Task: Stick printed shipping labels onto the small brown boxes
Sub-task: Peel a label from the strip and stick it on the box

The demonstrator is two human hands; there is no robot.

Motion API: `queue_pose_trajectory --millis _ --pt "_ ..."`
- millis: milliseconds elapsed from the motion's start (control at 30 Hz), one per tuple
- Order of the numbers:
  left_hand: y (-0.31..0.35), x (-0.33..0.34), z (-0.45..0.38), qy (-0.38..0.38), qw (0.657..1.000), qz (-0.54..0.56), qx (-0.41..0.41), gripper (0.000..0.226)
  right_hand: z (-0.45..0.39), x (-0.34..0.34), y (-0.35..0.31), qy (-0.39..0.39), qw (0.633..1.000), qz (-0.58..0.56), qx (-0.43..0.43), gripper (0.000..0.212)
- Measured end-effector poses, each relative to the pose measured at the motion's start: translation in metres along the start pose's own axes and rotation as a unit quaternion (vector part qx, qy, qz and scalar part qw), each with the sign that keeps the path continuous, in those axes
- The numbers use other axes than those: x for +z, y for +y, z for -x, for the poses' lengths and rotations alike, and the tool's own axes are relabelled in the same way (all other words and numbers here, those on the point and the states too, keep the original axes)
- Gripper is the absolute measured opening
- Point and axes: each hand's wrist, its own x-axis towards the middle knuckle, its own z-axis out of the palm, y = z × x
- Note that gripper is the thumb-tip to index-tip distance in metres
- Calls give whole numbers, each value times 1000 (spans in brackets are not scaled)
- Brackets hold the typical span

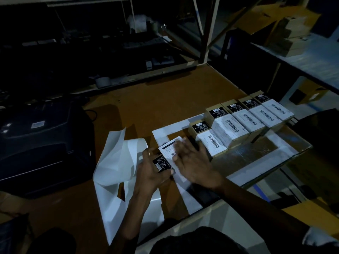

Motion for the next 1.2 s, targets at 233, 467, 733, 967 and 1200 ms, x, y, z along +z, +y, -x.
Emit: queue_pose_trajectory --millis 233,467,733,967,1200 --pt "-3 0 1 -7 1000 -13 13 86 15 6 -17 -29 994 -10 -105 86" --pt "-5 2 0 -4 1000 -6 -2 87 32 9 -17 1 998 7 -66 82" --pt "-4 2 5 -13 999 37 30 61 24 -1 6 49 995 -77 34 57" --pt "-6 -7 7 -63 995 62 38 62 13 12 -12 89 984 -95 120 70" --pt "-10 -7 6 -77 993 81 23 70 10 14 -5 80 981 -133 118 74"
